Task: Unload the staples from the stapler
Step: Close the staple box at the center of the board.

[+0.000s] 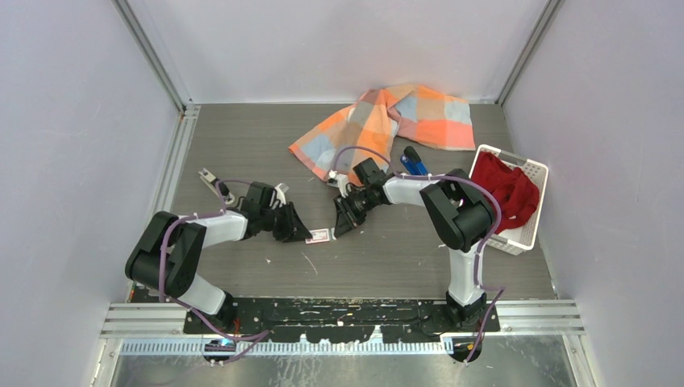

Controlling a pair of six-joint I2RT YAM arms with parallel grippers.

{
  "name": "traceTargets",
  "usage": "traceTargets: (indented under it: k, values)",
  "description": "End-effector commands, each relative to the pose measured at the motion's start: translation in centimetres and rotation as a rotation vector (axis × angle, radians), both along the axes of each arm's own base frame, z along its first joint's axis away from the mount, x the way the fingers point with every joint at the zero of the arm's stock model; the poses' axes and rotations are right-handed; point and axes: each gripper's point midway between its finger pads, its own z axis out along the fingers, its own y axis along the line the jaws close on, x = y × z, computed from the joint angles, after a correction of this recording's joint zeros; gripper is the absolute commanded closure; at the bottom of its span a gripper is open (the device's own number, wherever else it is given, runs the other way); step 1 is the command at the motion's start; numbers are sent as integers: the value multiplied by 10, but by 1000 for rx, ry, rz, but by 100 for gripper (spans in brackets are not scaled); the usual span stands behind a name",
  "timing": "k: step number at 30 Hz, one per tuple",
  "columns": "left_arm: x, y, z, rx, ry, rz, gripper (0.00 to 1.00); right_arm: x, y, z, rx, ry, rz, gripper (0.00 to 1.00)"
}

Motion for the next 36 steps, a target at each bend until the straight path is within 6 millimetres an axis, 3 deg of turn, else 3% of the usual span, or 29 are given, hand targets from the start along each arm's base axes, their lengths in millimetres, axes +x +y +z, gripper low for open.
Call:
traceTargets:
  k: [1, 21, 30, 36]
  values:
    - [-7, 1, -5, 27, -4, -12, 78, 8, 8, -1, -9, -43, -1, 80]
    - [-7, -6, -8, 35, 3, -27, 79, -1, 19, 3, 21, -21, 33, 81]
    - [-6, -7, -8, 49, -3, -35, 78, -2, 20, 16, 79, 4, 48, 65]
    - [-4, -8, -7, 44, -4, -36, 78, -3, 21, 17, 95, 26, 34, 64]
